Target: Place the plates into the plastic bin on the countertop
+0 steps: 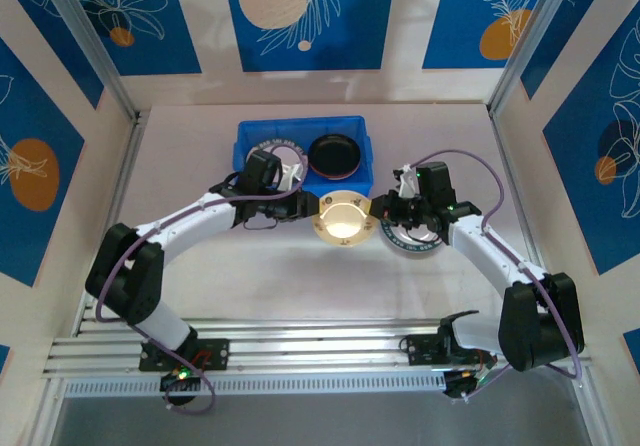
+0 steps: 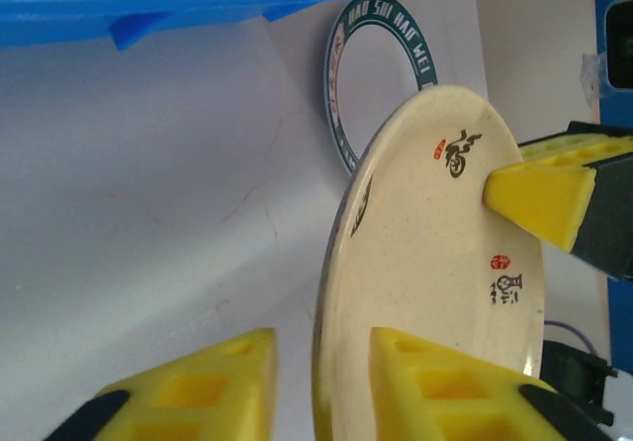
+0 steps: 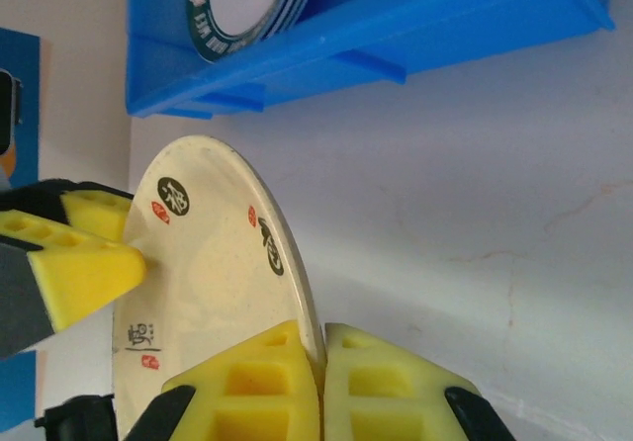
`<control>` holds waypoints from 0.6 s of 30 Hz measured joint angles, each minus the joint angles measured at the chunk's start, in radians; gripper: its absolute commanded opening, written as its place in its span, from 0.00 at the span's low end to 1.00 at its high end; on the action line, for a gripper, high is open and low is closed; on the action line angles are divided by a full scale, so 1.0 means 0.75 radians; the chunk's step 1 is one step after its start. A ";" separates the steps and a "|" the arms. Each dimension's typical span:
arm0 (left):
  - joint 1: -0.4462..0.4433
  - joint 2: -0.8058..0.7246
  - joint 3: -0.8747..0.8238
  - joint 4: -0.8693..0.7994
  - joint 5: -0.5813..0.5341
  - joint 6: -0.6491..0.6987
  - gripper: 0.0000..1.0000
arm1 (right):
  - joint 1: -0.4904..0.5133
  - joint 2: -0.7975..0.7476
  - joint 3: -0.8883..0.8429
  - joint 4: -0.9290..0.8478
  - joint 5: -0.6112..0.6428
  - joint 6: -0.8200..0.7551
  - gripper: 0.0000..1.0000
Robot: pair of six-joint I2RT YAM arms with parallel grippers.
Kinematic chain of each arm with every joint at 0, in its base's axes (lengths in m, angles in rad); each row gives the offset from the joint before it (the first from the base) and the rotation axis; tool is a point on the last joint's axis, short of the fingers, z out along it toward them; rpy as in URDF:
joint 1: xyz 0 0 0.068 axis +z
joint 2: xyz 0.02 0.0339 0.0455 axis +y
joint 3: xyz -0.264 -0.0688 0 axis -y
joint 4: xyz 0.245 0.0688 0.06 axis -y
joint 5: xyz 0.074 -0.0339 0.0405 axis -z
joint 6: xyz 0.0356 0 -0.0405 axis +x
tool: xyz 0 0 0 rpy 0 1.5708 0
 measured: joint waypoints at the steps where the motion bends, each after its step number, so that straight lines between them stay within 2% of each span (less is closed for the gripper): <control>1: 0.002 0.000 0.000 0.008 0.000 -0.012 0.26 | 0.001 0.006 0.005 0.016 -0.008 0.009 0.00; 3: 0.003 0.000 0.000 0.022 -0.001 -0.028 0.04 | 0.001 0.027 0.025 0.038 -0.018 0.019 0.00; 4: 0.006 0.000 0.001 0.027 -0.001 -0.038 0.00 | 0.001 0.042 0.040 0.041 -0.014 0.018 0.00; 6: 0.018 0.002 0.012 0.036 -0.001 -0.062 0.00 | 0.001 0.066 0.059 0.048 -0.019 0.014 0.00; 7: 0.025 0.002 0.015 0.036 0.000 -0.069 0.00 | 0.000 0.080 0.073 0.051 -0.018 0.013 0.05; 10: 0.045 0.008 0.036 0.036 0.000 -0.075 0.00 | -0.011 0.110 0.114 0.048 -0.023 0.024 0.31; 12: 0.053 0.022 0.073 0.009 -0.005 -0.051 0.00 | -0.035 0.122 0.136 0.046 -0.012 0.039 0.43; 18: 0.136 0.087 0.275 -0.137 -0.055 0.036 0.00 | -0.139 0.125 0.228 0.010 0.042 0.037 0.45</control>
